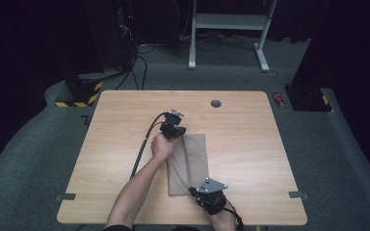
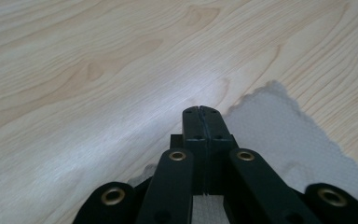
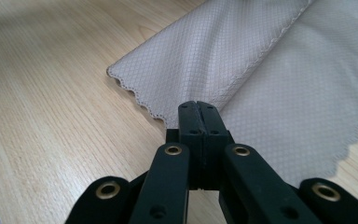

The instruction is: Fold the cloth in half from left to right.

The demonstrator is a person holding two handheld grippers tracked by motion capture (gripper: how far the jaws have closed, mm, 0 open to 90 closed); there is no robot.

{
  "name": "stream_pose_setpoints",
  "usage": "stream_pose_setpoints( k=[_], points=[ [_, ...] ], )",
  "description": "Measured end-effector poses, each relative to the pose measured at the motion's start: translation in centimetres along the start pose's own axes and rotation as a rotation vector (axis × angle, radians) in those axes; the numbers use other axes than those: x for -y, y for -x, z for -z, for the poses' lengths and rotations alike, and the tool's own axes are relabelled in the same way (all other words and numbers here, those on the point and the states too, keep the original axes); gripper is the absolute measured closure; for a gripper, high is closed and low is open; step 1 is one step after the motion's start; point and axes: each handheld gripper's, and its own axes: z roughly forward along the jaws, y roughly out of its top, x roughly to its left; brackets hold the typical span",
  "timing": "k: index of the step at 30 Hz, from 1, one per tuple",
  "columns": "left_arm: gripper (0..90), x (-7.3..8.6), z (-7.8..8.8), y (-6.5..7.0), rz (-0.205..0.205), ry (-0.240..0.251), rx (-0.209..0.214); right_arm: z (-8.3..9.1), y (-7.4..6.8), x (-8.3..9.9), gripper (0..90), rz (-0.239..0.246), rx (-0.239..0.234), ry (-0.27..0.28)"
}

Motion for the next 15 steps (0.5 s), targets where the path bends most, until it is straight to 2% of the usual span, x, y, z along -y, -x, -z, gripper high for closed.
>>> stream_pose_setpoints(
  k=[7, 15],
  points=[
    [90.0, -1.3, -1.0, 1.8, -0.042, -0.001, 0.018, 0.8, 0.6, 0.7, 90.0, -0.018, 0.037, -0.007],
    [90.0, -2.0, -2.2, 3.0, -0.051, -0.007, 0.030, 2.0, 1.7, 1.8, 90.0, -0.058, 0.071, -0.011]
  ],
)
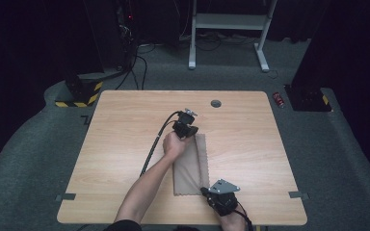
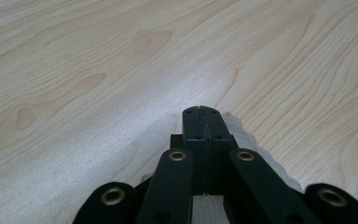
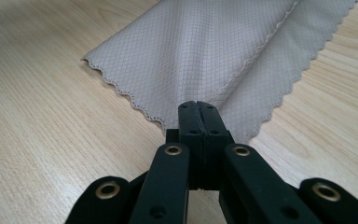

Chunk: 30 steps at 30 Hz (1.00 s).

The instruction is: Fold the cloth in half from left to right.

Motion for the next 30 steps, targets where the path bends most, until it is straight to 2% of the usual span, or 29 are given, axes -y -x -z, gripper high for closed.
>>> stream_pose_setpoints(
  k=[6, 9, 16, 30],
  points=[
    [90.0, -0.2, -0.5, 0.4, -0.006, -0.005, -0.006, 0.0, 0.1, 0.1, 90.0, -0.006, 0.000, 0.001],
    [90.0, -0.4, -0.8, 0.6, 0.001, -0.003, 0.013, 0.1, 0.1, 0.2, 90.0, -0.013, 0.002, 0.004],
    [90.0, -0.9, -1.2, 1.2, -0.015, -0.006, 0.022, 0.3, 0.3, 0.4, 90.0, -0.022, 0.010, -0.002],
    [90.0, -1.2, -2.5, 2.0, -0.030, -0.019, 0.006, 0.6, 0.8, 0.7, 89.8, -0.047, 0.021, 0.005]
  ],
)
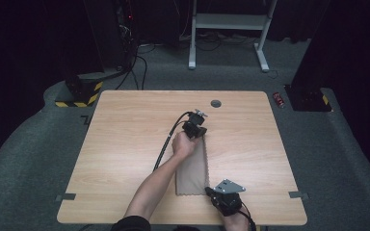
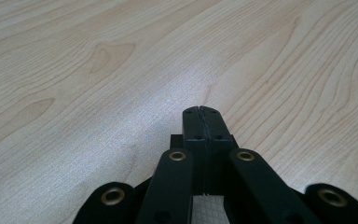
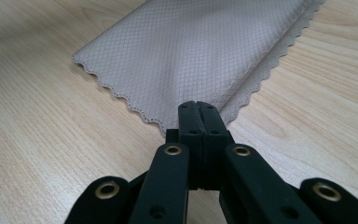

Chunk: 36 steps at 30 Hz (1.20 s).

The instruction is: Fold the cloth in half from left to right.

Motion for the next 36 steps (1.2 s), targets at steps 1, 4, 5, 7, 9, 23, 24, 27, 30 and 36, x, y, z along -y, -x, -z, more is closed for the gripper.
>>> stream_pose_setpoints(
  k=[1, 4, 5, 7, 9, 23, 24, 27, 30, 36],
  points=[
    [90.0, 0.0, 0.0, 0.0, 0.000, 0.000, 0.000, 0.0, 0.0, 0.0, 89.8, 0.000, 0.000, 0.000],
    [90.0, 0.0, -0.1, 0.0, -0.001, -0.007, -0.001, 0.0, 0.1, 0.0, 89.7, -0.006, 0.001, -0.007],
    [90.0, 0.1, -0.1, 0.0, 0.001, -0.005, 0.000, 0.0, 0.1, 0.0, 89.6, -0.003, 0.000, -0.007],
    [89.9, 0.1, -0.1, 0.0, -0.006, -0.006, -0.002, 0.0, 0.1, 0.0, 89.6, -0.002, 0.001, -0.008],
    [89.8, 0.2, -0.4, 0.0, 0.000, -0.009, -0.001, 0.1, 0.3, 0.1, 89.3, -0.011, -0.006, -0.010],
    [51.5, 1.4, 3.1, -0.9, 0.046, 0.033, -0.008, 0.8, 1.9, 0.2, 76.8, -0.053, 0.039, 0.019],
    [49.5, 2.2, 4.4, -1.1, 0.045, 0.047, -0.021, 0.7, 2.0, -0.2, 76.9, -0.040, 0.036, 0.029],
    [47.3, 3.8, 6.3, -1.3, 0.039, 0.057, -0.036, 0.3, 2.0, -0.9, 76.7, -0.017, 0.022, 0.033],
    [46.2, 5.7, 7.3, -1.2, 0.009, 0.047, -0.065, -0.6, 2.0, -1.6, 75.5, 0.004, 0.001, 0.024],
    [46.4, 8.4, 6.8, -2.5, 0.014, 0.025, -0.133, -1.7, 2.2, -1.9, 73.7, 0.027, -0.019, 0.003]
  ],
)
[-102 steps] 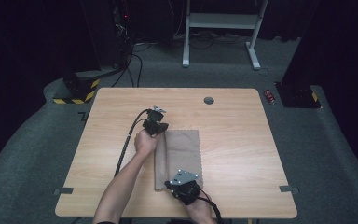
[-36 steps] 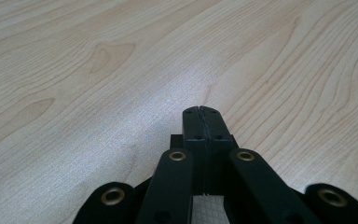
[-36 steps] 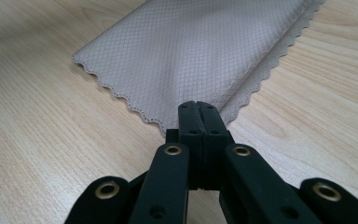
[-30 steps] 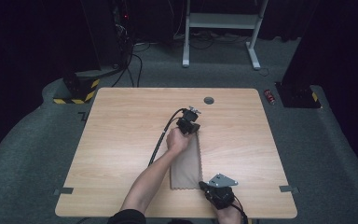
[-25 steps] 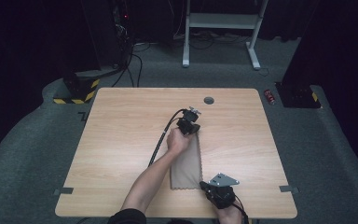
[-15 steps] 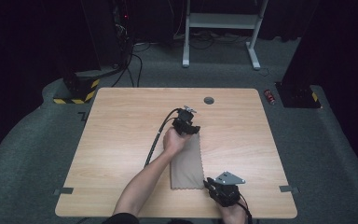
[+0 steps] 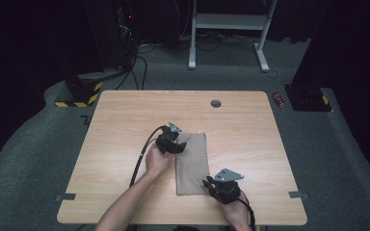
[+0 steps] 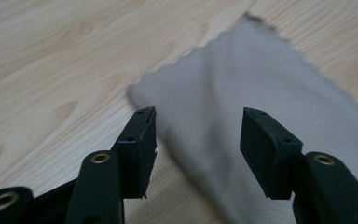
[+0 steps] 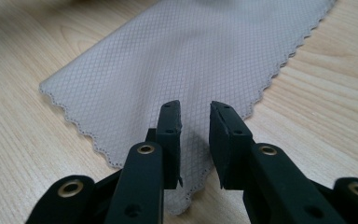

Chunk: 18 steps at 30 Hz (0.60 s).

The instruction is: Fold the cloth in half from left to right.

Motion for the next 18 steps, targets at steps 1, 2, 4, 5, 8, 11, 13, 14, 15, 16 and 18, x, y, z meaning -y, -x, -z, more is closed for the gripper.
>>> stream_pose_setpoints(
  k=[1, 2, 4, 5, 8, 11, 13, 14, 15, 16, 18],
  points=[
    [46.8, 0.2, -0.3, -0.4, 0.014, -0.003, -0.017, -0.1, 0.0, 0.0, 73.7, 0.003, -0.002, -0.006],
    [47.3, 0.3, -0.6, -0.8, 0.033, -0.007, -0.036, -0.2, 0.0, 0.1, 73.8, 0.008, 0.000, -0.020],
    [46.9, 0.5, -0.9, -1.8, 0.075, 0.007, -0.046, -0.2, -0.2, 0.3, 73.9, 0.029, 0.009, -0.029],
    [47.7, 0.5, -1.0, -2.0, 0.089, 0.011, -0.065, -0.2, -0.2, 0.3, 74.0, 0.039, 0.010, -0.028],
    [46.9, 0.2, -1.1, -2.5, 0.090, 0.004, -0.086, -0.1, 0.0, 0.4, 73.8, 0.032, 0.002, -0.024],
    [47.6, 0.2, -1.0, -2.6, 0.096, 0.002, -0.110, 0.0, 0.1, 0.5, 73.8, 0.024, -0.001, -0.026],
    [46.5, 0.4, -0.1, -2.4, 0.120, 0.015, -0.082, 0.0, 0.1, 0.5, 73.8, 0.024, -0.003, -0.027],
    [46.1, 0.4, -0.1, -2.4, 0.120, 0.015, -0.082, 0.0, 0.1, 0.5, 73.8, 0.024, -0.003, -0.027],
    [45.1, 0.5, 0.6, -2.0, 0.116, 0.033, -0.054, 0.0, 0.2, 0.5, 73.8, 0.021, -0.006, -0.027],
    [43.9, 1.0, 1.5, -1.1, 0.089, 0.037, -0.013, 0.0, 0.2, 0.5, 73.8, 0.021, -0.008, -0.027],
    [41.3, 1.6, 2.1, 0.0, 0.046, 0.022, 0.011, 0.0, 0.2, 0.4, 73.7, 0.022, -0.008, -0.028]
  ],
)
